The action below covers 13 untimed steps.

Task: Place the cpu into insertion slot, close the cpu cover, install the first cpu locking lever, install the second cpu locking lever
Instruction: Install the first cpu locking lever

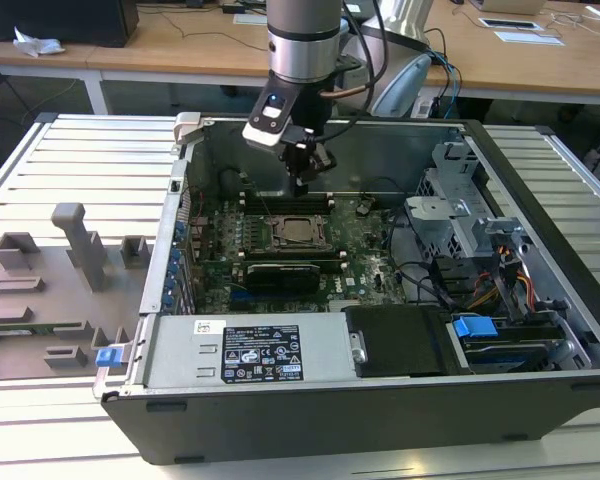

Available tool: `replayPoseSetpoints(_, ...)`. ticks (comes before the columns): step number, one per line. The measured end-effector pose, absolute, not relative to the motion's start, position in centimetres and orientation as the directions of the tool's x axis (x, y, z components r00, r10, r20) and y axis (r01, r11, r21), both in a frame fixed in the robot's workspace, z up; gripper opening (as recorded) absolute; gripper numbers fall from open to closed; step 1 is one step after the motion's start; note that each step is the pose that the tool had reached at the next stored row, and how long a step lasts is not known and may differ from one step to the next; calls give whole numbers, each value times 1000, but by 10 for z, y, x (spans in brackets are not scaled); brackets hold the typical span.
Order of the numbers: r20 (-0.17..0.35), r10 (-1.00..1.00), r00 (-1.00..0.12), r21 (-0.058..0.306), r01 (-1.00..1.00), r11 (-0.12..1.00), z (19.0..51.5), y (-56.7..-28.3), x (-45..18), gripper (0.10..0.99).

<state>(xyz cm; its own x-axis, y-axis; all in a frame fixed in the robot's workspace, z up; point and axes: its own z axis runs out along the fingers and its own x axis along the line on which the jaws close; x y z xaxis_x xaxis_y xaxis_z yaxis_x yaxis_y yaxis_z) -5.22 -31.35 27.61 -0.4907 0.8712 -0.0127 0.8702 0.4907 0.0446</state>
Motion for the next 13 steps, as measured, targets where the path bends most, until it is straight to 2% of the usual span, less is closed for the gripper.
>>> replayPoseSetpoints(13, -13, 776, -631, 45, 775, 631, 276, -314, -52, 106)
